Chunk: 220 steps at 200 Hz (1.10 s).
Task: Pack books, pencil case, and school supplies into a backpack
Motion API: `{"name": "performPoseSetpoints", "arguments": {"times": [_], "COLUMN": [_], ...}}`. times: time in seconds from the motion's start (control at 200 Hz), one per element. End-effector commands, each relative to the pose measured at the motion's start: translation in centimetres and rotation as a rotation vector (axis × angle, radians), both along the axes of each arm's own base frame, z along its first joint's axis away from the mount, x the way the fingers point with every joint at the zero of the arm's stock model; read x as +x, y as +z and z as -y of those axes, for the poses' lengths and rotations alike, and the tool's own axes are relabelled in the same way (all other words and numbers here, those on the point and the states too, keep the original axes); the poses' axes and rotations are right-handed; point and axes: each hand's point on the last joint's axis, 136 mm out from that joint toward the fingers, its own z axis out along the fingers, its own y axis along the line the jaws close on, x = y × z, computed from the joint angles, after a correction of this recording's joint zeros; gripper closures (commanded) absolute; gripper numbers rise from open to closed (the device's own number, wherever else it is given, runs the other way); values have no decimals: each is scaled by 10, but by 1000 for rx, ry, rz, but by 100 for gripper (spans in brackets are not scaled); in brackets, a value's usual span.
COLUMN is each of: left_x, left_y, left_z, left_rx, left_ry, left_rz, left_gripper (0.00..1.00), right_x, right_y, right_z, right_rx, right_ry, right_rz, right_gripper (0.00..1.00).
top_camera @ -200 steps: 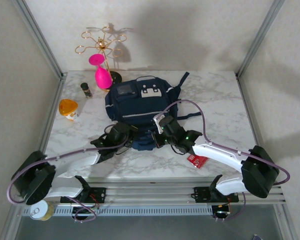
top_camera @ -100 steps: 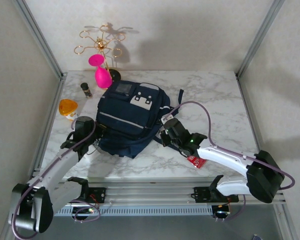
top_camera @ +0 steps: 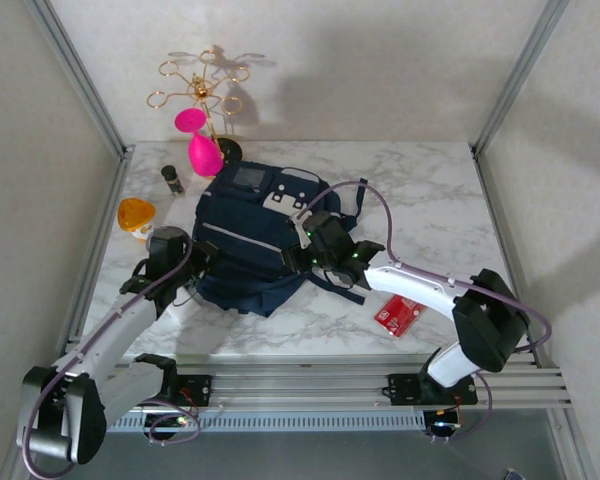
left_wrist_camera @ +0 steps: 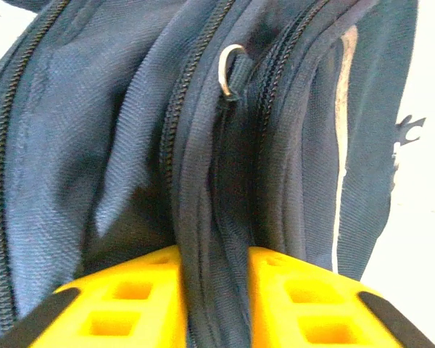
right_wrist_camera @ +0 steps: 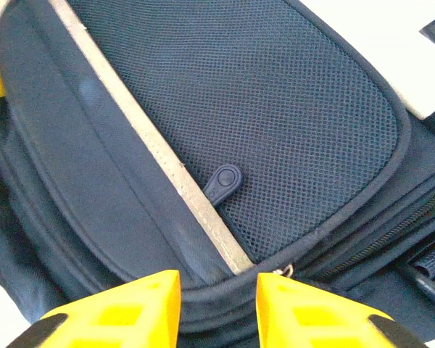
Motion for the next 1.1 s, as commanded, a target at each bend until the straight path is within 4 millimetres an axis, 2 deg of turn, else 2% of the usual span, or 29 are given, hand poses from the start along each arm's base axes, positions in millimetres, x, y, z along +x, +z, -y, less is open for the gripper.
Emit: {"name": "performPoseSetpoints", "arguments": {"times": [0.0, 0.11, 0.21, 0.33, 0.451, 0.606, 0.771, 0.911, 0.976, 1.096], "left_x": [2, -5, -12, -16, -15, -17, -21, -15, -9, 4], "left_y": [27, 23, 17, 8, 16, 22, 22, 24, 27, 36], "left_z": [14, 29, 32, 32, 40, 59, 84, 100, 100, 108], "left_rx": [-24, -45, -33, -45, -57, -87, -148, -177, -165, -175], "left_ry": [-3, -18, -3, 8, 3, 3, 18, 32, 55, 69], "left_rz": [75, 61, 49, 36, 55, 62, 62, 70, 70, 116], "left_gripper": [64, 58, 54, 51, 51, 52, 52, 55, 60, 67], "right_x": [10, 12, 3, -2, 0, 8, 15, 16, 17, 14], "right_y": [-8, -4, -8, -23, -28, 10, 52, 83, 85, 75], "right_z": [-1, 1, 3, 10, 1, -26, -38, -43, -44, -45], "right_rx": [44, 152, 204, 205, 231, 352, 441, 526, 531, 520], "right_ry": [-47, -126, -206, -266, -260, -171, -127, -89, -86, -81], "right_rz": [-96, -240, -349, -404, -436, -402, -348, -309, -311, -334], "right_gripper": [56, 46, 36, 30, 27, 26, 25, 25, 25, 25]}}
